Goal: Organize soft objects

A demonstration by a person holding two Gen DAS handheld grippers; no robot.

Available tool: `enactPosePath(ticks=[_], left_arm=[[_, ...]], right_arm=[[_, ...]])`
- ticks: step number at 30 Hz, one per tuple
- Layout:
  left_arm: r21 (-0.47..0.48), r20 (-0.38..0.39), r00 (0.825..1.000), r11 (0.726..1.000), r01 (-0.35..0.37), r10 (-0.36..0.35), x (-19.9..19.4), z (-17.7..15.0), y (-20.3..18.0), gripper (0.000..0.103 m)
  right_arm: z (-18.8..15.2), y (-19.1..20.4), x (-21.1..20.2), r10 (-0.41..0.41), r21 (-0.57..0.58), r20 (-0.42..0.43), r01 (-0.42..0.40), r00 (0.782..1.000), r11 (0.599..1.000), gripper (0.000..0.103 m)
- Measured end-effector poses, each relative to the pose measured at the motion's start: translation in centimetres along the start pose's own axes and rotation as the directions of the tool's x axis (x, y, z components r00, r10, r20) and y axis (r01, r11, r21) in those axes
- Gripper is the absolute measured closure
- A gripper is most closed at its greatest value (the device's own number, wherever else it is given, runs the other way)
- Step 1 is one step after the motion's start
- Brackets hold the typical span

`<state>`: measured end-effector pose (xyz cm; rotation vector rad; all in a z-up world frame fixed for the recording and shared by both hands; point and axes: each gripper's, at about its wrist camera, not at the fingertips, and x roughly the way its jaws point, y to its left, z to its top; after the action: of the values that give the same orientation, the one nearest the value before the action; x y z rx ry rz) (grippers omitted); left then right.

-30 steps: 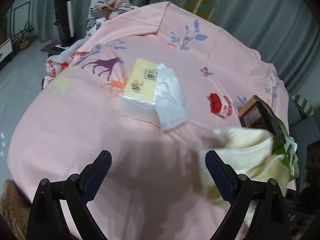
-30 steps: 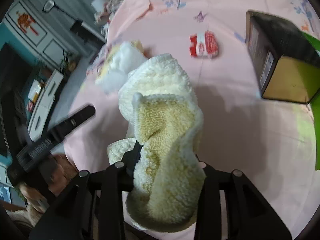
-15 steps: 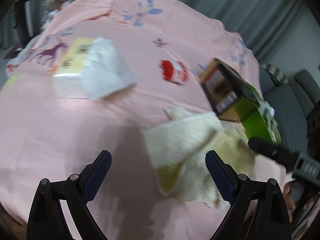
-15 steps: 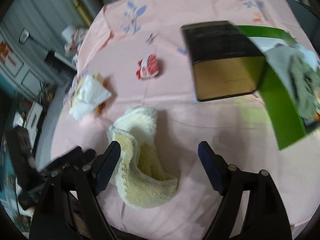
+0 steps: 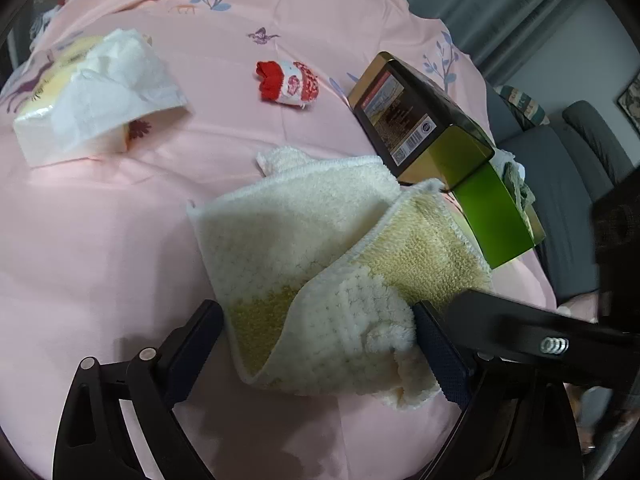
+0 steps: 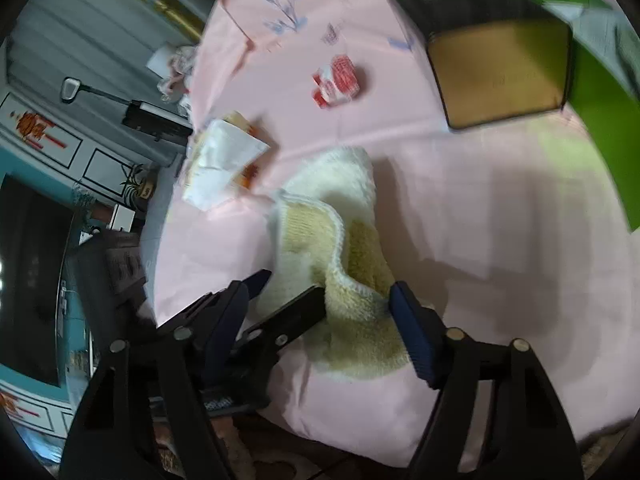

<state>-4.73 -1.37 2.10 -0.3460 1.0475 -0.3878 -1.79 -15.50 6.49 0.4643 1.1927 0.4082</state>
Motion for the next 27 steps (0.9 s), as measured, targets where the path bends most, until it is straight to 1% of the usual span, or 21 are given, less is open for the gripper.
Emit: enactPosePath(ticks=[3,6,8,13,15,16,17,19,20,21,22,24,27], left_arm=[[0.020,0.006,1.000,1.000,-0.009,0.009,0.2,-0.1,-0.2,0.008],[0.034,0.010,1.000,0.999,0.003,-0.003,0.5,-0.2,-0.5,0.008],[0.040,0.012,1.000,0.999,0.005,-0.005,0.7,-0.2,-0.8,0.008],[0.066,0.001,0.999,0.997,0.043,-0.043,1.2,-0.4,-1.7,0.009],[0.090,-0.006,0.998,0.994,0.067,-0.067,1.5,-0.6,-2.3,0.023],[0.078,-0.007,0.995,0.992,0.096,-0.096,1.5,-0.6,-2.2,0.026],[0.067,-0.014,0.994,0.992,0.110,-0.109,1.6,-0.6,-2.2,0.028],[0.070,-0.008,0.994,0.991,0.110,-0.109,1.5,-0.6,-2.2,0.030],[0.082,-0.003,0.994,0.990,0.113,-0.113,1.4,-0.7,-2.4,0.034],[0.087,-0.004,0.993,0.989,0.118,-0.119,1.3,-0.8,-2.5,0.038],[0.088,-0.005,0.992,0.988,0.123,-0.123,1.2,-0.8,-2.7,0.040],[0.089,0.003,0.991,0.987,0.130,-0.131,1.0,-0.9,-2.8,0.046],[0.094,0.017,0.990,0.986,0.137,-0.140,0.5,-0.9,-3.1,0.052]], right_arm=[[0.3,-1.5,1.5,0.017,0.084,-0.032,-0.014,0.999,0.996,0.037],[0.3,-2.5,2.0,-0.003,0.128,-0.036,0.007,0.999,0.992,0.035],[0.4,-3.1,2.2,0.010,0.167,-0.045,-0.002,0.999,0.986,0.035],[0.7,-2.6,2.7,0.036,0.162,-0.041,-0.029,0.998,0.986,0.035],[0.8,-2.2,3.1,0.033,0.152,-0.035,-0.028,0.999,0.988,0.035],[0.8,-2.1,3.2,0.025,0.143,-0.029,-0.020,0.999,0.990,0.036],[0.9,-2.1,3.1,0.034,0.144,-0.024,-0.030,0.999,0.989,0.037],[0.9,-2.4,3.1,0.048,0.155,-0.015,-0.045,0.999,0.987,0.041],[1.0,-2.4,3.3,0.057,0.149,-0.020,-0.053,0.998,0.987,0.048],[0.9,-2.4,3.3,0.061,0.142,-0.028,-0.056,0.998,0.988,0.051],[0.9,-2.4,3.3,0.059,0.143,-0.023,-0.055,0.998,0.988,0.052],[0.8,-2.5,3.1,0.058,0.141,-0.017,-0.055,0.998,0.989,0.056],[0.8,-2.4,3.0,0.088,0.142,-0.018,-0.085,0.996,0.986,0.058]])
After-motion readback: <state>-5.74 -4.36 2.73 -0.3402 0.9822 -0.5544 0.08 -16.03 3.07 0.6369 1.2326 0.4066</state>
